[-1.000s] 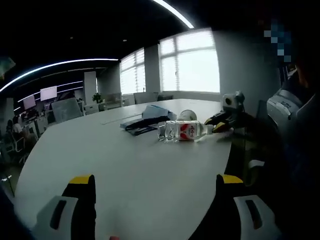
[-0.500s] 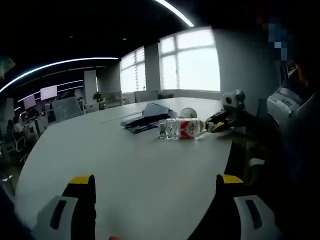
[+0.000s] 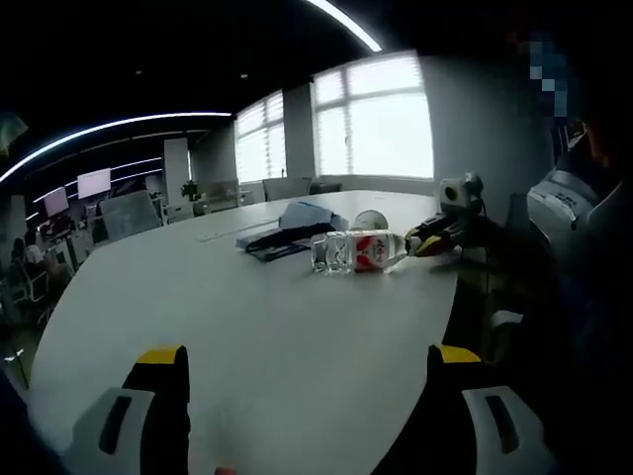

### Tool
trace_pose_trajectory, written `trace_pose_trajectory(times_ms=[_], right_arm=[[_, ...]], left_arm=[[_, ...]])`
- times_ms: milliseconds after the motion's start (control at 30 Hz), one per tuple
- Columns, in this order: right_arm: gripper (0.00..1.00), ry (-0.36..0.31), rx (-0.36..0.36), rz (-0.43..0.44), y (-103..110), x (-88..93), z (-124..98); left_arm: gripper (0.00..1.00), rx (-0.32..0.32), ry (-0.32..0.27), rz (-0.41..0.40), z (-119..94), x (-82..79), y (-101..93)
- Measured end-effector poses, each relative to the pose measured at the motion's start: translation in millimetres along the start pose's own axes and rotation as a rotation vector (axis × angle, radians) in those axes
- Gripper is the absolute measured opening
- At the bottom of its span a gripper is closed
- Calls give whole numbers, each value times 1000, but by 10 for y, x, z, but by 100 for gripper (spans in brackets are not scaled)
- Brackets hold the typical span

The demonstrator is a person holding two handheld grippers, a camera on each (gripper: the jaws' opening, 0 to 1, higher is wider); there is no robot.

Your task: Arrange the tabletop items into an orderly group along one side of the table until the central work area is clear of visible clutter.

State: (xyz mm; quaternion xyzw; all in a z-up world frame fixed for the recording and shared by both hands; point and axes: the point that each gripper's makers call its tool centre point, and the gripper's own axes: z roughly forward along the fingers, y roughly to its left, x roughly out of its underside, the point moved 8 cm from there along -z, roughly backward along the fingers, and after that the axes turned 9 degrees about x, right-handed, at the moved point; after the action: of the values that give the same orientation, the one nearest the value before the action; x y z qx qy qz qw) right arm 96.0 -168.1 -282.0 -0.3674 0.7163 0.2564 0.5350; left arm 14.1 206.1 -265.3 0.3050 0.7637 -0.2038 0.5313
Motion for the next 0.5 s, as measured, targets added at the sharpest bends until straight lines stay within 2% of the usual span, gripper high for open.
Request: trace_pose_trajectory(times_ms=[500], right_arm=[[21, -56, 3, -12, 34, -171, -134]], left_arm=[[100, 2, -2, 9, 2, -15, -35]])
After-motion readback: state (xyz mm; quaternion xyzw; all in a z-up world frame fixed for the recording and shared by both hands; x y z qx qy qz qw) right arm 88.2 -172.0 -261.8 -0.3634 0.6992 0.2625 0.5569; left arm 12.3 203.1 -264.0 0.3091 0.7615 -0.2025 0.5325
